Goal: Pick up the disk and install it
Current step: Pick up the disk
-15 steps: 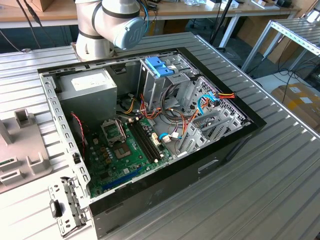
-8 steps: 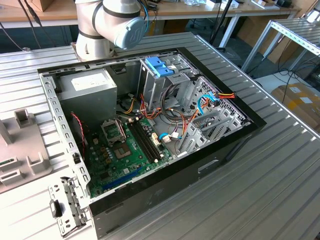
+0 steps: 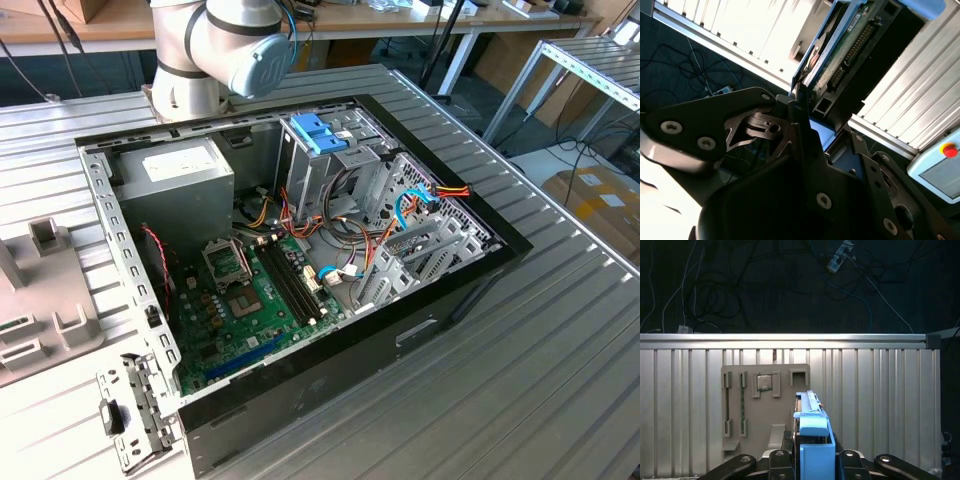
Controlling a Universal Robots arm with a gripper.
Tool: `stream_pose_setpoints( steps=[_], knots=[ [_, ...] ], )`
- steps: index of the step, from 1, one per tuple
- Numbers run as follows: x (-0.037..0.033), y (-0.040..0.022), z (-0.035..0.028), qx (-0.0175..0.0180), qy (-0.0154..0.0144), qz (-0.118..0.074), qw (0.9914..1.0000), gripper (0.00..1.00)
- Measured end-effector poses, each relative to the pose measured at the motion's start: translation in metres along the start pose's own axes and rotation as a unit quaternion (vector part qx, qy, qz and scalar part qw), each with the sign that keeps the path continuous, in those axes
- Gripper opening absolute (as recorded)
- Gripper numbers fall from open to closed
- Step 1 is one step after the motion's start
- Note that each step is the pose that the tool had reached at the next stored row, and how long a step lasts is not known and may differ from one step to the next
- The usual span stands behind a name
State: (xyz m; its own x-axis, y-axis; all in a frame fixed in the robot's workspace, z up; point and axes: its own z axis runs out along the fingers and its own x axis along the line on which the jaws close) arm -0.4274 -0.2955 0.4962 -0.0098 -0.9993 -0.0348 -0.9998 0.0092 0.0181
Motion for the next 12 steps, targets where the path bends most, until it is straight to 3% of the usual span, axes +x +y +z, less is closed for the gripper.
stream_pose_setpoints(
  steps=[12],
  knots=[
    [0.0009, -0.0081, 0.0000, 0.0000, 0.0000, 0.000, 1.00000, 0.37]
  ],
)
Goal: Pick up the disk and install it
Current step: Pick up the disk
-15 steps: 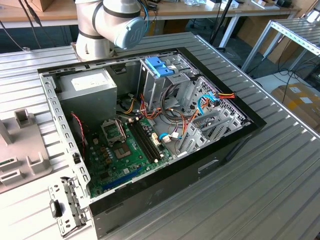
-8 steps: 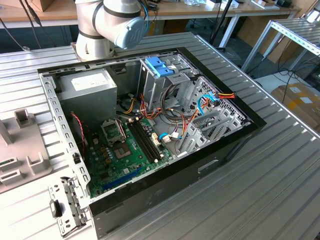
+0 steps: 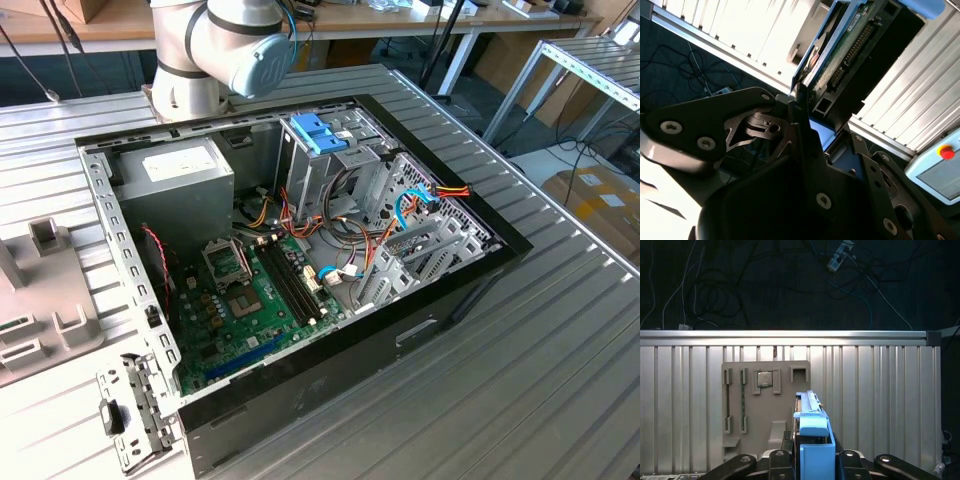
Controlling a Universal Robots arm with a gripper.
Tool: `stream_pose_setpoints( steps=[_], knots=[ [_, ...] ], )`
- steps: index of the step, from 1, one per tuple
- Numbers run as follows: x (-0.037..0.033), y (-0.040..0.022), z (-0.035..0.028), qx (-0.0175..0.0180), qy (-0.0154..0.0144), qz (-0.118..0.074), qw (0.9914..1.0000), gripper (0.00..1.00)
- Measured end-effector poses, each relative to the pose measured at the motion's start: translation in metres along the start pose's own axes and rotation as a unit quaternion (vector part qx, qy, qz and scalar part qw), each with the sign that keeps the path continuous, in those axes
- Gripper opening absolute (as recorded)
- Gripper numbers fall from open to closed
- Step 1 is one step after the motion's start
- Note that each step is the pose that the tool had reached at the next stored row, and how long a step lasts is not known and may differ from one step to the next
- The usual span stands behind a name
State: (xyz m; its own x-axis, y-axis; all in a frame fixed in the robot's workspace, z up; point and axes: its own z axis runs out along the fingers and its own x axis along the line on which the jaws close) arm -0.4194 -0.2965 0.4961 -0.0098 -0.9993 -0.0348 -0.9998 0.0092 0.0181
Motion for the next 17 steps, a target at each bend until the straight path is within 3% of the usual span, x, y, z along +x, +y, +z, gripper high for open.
stream_pose_setpoints(
  steps=[17],
  knots=[
    [-0.0001, -0.0183, 0.0001, 0.0000, 0.0002, 0.000, 1.00000, 0.37]
  ],
)
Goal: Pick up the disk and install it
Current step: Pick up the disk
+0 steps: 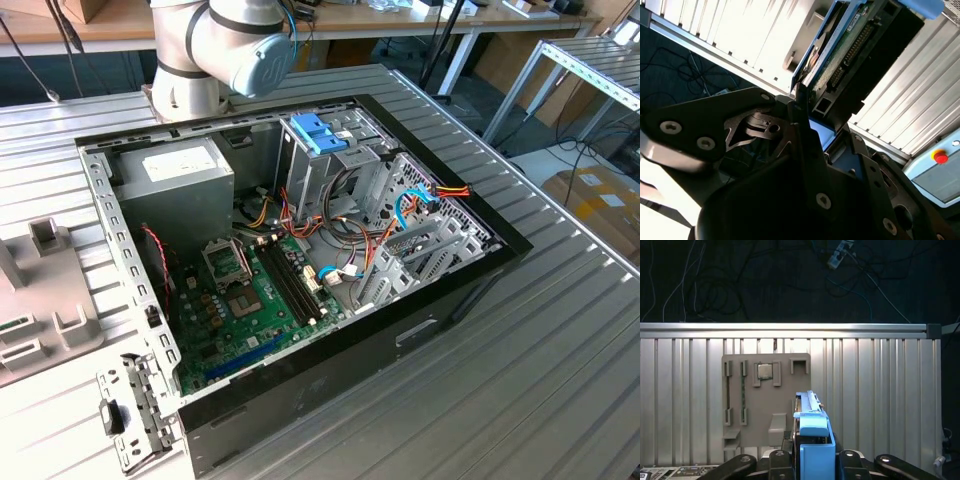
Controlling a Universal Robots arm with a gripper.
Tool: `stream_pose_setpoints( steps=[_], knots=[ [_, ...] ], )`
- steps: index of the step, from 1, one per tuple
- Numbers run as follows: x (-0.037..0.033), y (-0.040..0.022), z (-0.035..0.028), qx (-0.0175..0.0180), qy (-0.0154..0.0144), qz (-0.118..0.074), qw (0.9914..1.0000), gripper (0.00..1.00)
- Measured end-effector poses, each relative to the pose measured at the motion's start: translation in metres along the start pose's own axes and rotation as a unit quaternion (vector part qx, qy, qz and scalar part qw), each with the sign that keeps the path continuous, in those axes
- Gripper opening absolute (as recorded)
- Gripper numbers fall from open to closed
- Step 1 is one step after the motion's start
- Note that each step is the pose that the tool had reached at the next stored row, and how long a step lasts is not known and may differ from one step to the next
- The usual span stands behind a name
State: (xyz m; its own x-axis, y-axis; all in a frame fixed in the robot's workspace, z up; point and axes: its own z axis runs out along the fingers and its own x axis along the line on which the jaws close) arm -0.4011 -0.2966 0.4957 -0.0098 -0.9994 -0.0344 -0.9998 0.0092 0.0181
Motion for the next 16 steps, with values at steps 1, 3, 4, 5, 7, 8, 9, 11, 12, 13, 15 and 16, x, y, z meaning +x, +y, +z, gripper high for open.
stream_pose_setpoints(
  steps=[1, 3, 4, 5, 7, 8, 9, 11, 12, 13, 15, 16],
  knots=[
    [0.0000, -0.0019, 0.0000, 0.0000, 0.0001, 0.000, 1.00000, 0.37],
    [0.0000, -0.0039, 0.0000, 0.0000, 0.0001, 0.000, 1.00000, 0.37],
    [0.0000, -0.0051, 0.0000, 0.0000, 0.0002, 0.000, 1.00000, 0.37],
    [-0.0001, -0.0061, 0.0000, 0.0000, 0.0002, 0.000, 1.00000, 0.37],
    [-0.0001, -0.0083, 0.0000, 0.0000, 0.0003, 0.000, 1.00000, 0.37],
    [-0.0001, -0.0095, 0.0000, 0.0000, 0.0003, 0.000, 1.00000, 0.37],
    [-0.0001, -0.0106, 0.0001, 0.0000, 0.0003, 0.000, 1.00000, 0.37],
    [-0.0001, -0.0132, 0.0001, 0.0000, 0.0004, 0.000, 1.00000, 0.37],
    [-0.0001, -0.0150, 0.0000, -0.0001, 0.0005, 0.000, 1.00000, 0.37],
    [-0.0001, -0.0161, 0.0000, 0.0000, 0.0005, 0.000, 1.00000, 0.37],
    [-0.0002, -0.0191, 0.0000, 0.0000, 0.0005, 0.000, 1.00000, 0.37],
    [-0.0002, -0.0203, 0.0000, 0.0000, 0.0006, 0.000, 1.00000, 0.37]
  ],
)
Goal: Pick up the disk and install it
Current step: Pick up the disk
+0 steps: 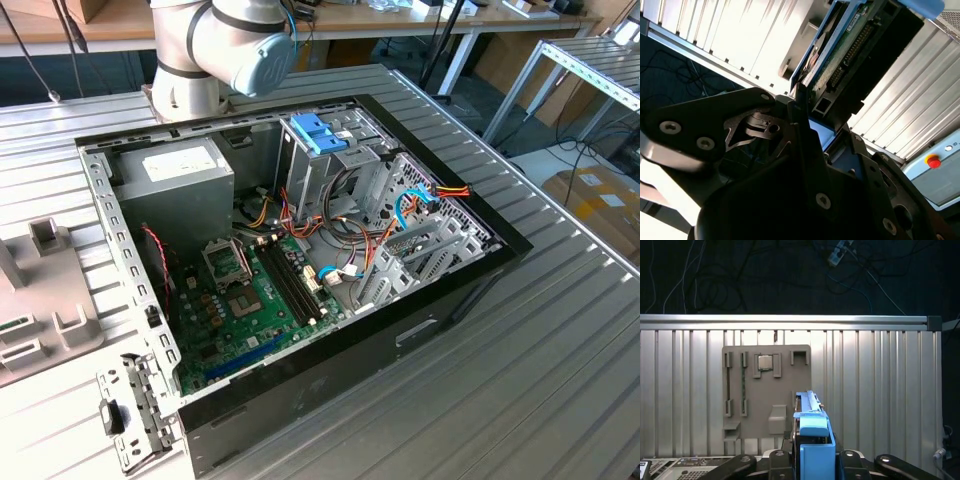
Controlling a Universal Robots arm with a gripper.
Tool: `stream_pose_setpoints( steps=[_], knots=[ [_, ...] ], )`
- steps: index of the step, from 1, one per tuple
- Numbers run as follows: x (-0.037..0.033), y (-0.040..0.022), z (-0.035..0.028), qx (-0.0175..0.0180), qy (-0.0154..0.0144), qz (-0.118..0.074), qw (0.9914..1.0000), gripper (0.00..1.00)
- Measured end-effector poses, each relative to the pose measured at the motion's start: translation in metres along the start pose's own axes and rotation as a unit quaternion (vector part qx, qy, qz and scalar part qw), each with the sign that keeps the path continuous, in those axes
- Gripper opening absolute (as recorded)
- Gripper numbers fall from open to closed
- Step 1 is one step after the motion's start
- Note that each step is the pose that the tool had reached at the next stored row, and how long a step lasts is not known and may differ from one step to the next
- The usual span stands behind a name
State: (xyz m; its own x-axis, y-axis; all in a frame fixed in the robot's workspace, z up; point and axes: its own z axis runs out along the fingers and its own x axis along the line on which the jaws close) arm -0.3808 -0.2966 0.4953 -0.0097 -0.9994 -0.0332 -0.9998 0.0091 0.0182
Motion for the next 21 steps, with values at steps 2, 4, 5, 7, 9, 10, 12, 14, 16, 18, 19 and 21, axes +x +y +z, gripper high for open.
stream_pose_setpoints(
  steps=[2, 4, 5, 7, 9, 10, 12, 14, 16, 18, 19, 21],
  knots=[
    [0.0000, -0.0028, 0.0001, 0.0001, 0.0001, 0.000, 1.00000, 0.37],
    [-0.0001, -0.0054, 0.0000, 0.0000, 0.0002, 0.000, 1.00000, 0.37],
    [-0.0001, -0.0078, 0.0000, 0.0000, 0.0002, 0.000, 1.00000, 0.37],
    [-0.0001, -0.0103, 0.0000, 0.0001, 0.0003, 0.000, 1.00000, 0.37],
    [-0.0001, -0.0131, 0.0000, 0.0000, 0.0003, 0.000, 1.00000, 0.37],
    [-0.0001, -0.0150, 0.0000, 0.0000, 0.0004, 0.000, 1.00000, 0.37],
    [-0.0002, -0.0174, 0.0000, 0.0000, 0.0005, 0.000, 1.00000, 0.37],
    [-0.0002, -0.0207, 0.0000, 0.0000, 0.0006, 0.000, 1.00000, 0.37],
    [-0.0002, -0.0235, -0.0001, 0.0000, 0.0007, 0.000, 1.00000, 0.37],
    [-0.0003, -0.0261, 0.0000, 0.0000, 0.0008, 0.000, 1.00000, 0.37],
    [-0.0003, -0.0284, 0.0000, 0.0000, 0.0009, 0.000, 1.00000, 0.37],
    [-0.0003, -0.0309, 0.0000, 0.0000, 0.0010, 0.000, 1.00000, 0.37]
  ],
)
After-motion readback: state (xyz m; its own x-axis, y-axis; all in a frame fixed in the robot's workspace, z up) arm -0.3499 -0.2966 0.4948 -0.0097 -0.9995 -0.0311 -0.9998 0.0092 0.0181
